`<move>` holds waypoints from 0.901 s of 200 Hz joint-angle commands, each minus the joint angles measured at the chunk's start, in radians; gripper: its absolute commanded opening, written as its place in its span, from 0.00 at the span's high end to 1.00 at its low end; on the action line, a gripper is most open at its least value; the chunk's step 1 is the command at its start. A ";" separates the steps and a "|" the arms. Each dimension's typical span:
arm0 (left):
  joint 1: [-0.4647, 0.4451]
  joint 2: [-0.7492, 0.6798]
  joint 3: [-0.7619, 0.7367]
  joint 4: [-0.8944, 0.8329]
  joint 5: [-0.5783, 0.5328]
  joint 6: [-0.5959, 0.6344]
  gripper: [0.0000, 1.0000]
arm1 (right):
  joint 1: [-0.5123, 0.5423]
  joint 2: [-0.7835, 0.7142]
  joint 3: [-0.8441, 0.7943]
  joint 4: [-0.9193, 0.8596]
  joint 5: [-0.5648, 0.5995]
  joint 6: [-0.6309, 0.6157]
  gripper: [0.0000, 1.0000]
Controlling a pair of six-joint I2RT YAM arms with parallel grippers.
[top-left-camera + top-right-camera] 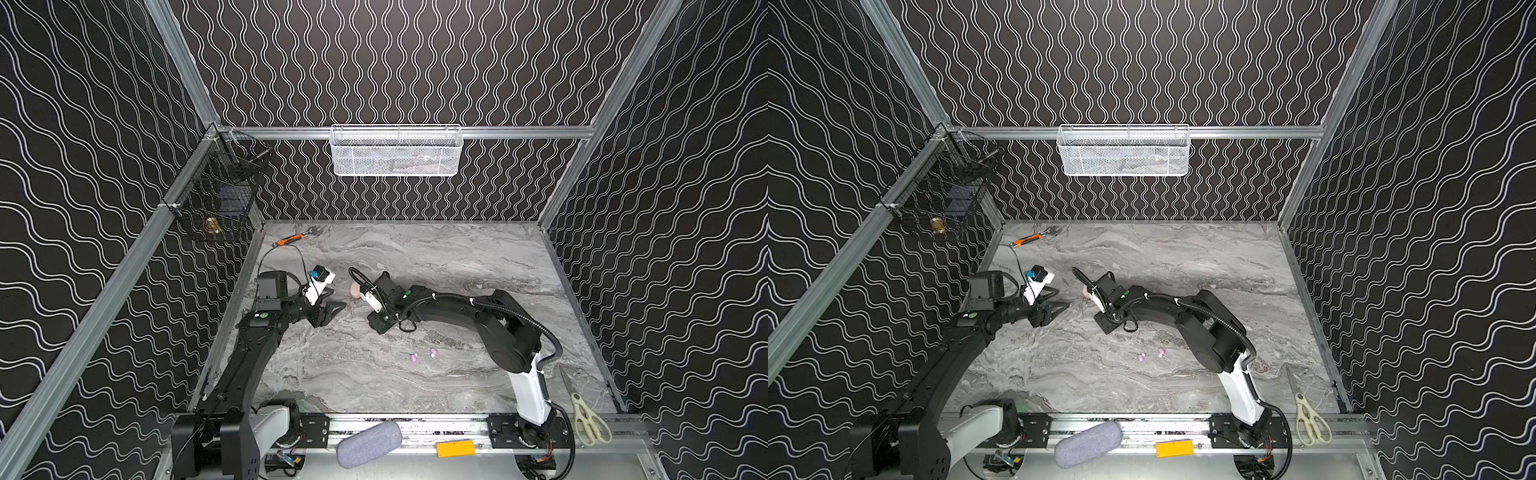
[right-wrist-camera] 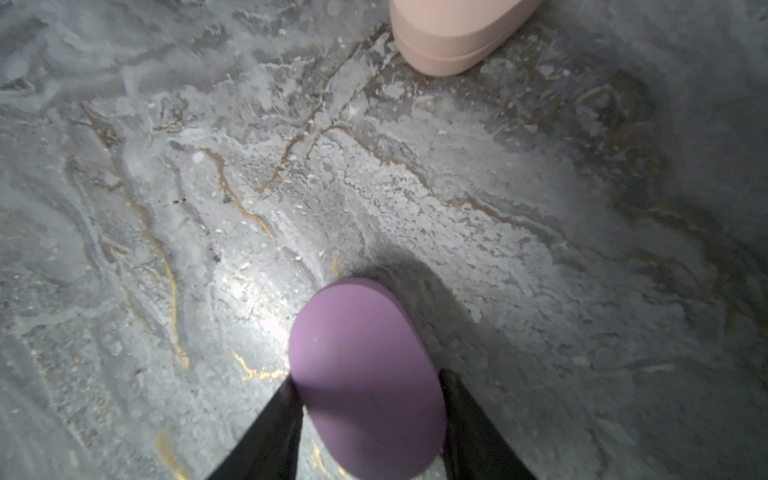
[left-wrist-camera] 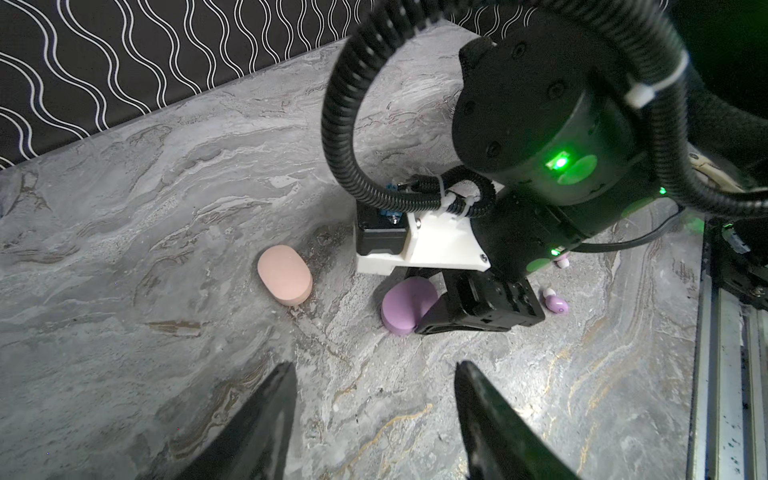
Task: Insert the wireless bluetooth earbuds into the charging case
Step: 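Close the right gripper around the lilac earbud case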
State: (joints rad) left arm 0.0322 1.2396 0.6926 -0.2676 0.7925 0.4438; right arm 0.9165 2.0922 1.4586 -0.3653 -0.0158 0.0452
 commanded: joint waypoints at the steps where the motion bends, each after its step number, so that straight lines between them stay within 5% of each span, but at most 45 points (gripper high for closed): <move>1: -0.007 0.001 -0.005 0.041 -0.008 -0.022 0.36 | 0.003 -0.018 -0.004 0.006 -0.004 0.022 0.48; 120: -0.014 0.001 -0.027 0.055 -0.030 -0.045 0.36 | 0.004 0.018 0.042 0.002 -0.004 0.020 0.47; 180: -0.015 0.000 -0.031 0.053 -0.034 -0.044 0.36 | 0.004 0.026 0.054 -0.010 0.013 0.014 0.55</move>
State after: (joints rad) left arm 0.0185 1.2415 0.6647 -0.2398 0.7616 0.4145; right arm 0.9192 2.1189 1.5097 -0.3672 -0.0151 0.0635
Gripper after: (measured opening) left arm 0.637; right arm 0.458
